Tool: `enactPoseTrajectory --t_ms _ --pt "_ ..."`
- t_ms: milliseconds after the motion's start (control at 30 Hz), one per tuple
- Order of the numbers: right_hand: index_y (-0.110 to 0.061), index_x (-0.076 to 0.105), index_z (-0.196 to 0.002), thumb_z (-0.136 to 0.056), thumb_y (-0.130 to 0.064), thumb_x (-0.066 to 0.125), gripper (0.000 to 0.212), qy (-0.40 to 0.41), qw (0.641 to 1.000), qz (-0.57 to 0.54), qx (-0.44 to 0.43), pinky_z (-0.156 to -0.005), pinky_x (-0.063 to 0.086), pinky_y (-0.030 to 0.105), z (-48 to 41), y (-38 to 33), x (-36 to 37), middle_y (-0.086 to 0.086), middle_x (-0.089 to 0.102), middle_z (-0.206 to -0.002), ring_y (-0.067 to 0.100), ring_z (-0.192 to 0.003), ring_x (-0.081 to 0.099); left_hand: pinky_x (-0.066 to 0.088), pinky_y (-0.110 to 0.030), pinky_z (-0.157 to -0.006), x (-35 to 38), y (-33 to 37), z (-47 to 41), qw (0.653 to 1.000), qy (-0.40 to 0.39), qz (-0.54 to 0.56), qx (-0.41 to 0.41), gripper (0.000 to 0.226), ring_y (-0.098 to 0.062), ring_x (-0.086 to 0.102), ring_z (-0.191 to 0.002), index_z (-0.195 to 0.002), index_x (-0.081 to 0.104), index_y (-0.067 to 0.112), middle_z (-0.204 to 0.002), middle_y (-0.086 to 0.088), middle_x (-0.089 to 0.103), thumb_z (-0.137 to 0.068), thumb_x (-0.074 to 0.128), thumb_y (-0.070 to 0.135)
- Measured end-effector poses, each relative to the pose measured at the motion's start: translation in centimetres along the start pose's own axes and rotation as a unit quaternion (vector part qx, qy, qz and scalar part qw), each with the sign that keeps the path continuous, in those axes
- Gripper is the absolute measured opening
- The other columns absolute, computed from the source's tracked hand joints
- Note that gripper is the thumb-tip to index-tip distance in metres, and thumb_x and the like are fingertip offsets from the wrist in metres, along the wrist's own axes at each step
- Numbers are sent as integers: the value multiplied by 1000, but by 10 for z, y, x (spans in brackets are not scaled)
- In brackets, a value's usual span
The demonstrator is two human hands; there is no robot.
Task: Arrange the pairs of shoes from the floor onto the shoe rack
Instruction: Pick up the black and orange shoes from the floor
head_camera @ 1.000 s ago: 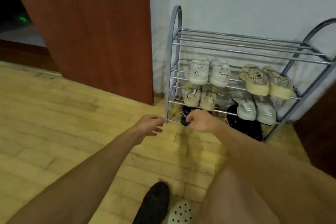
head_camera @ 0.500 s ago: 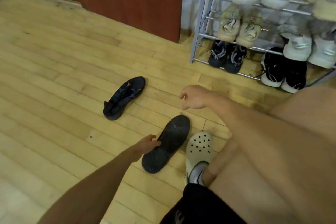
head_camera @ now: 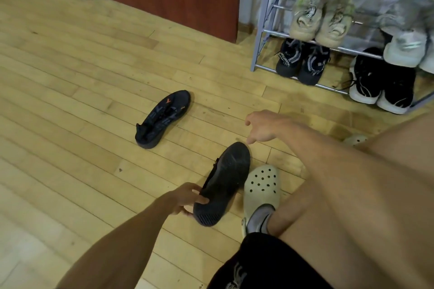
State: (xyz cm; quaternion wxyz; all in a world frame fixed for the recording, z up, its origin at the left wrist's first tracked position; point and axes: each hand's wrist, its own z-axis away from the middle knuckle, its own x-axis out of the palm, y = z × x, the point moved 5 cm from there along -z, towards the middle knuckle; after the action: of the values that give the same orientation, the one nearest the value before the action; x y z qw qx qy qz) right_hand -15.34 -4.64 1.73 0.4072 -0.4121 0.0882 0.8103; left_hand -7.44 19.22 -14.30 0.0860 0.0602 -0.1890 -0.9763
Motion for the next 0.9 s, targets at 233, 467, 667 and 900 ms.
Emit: enactPoseTrajectory --t_ms 233,467,667,900 --pt "-8 52 -133 -87 -26 66 51 0 1000 -22 -18 -96 48 37 2 -17 -5 13 56 -132 30 -119 54 48 -32 -88 -54 28 16 937 264 -205 103 55 -23 47 -107 -126 48 17 -125 -10 44 -77 74 16" --pt "-8 53 -131 -87 -24 66 48 6 999 -31 -29 -95 48 37 4 -26 -7 12 58 -130 29 -117 57 42 -34 -92 -33 12 15 881 299 -339 139 47 -22 44 -112 -132 43 20 -126 -5 42 -88 60 26" --pt "-11 46 -138 -88 -27 65 56 5 999 -29 -13 -98 46 37 6 -10 -3 12 53 -138 30 -123 52 46 -25 -88 -16 0 5 915 216 -291 180 31 -21 55 -108 -120 61 17 -121 -6 54 -91 56 23" --pt "-10 44 -140 -88 -28 65 59 -1 999 -33 -6 -100 45 38 6 6 2 12 49 -141 30 -126 50 48 -30 -91 -20 -4 -9 952 210 -214 53 64 -29 50 -121 -146 27 11 -140 -14 38 -92 57 26"
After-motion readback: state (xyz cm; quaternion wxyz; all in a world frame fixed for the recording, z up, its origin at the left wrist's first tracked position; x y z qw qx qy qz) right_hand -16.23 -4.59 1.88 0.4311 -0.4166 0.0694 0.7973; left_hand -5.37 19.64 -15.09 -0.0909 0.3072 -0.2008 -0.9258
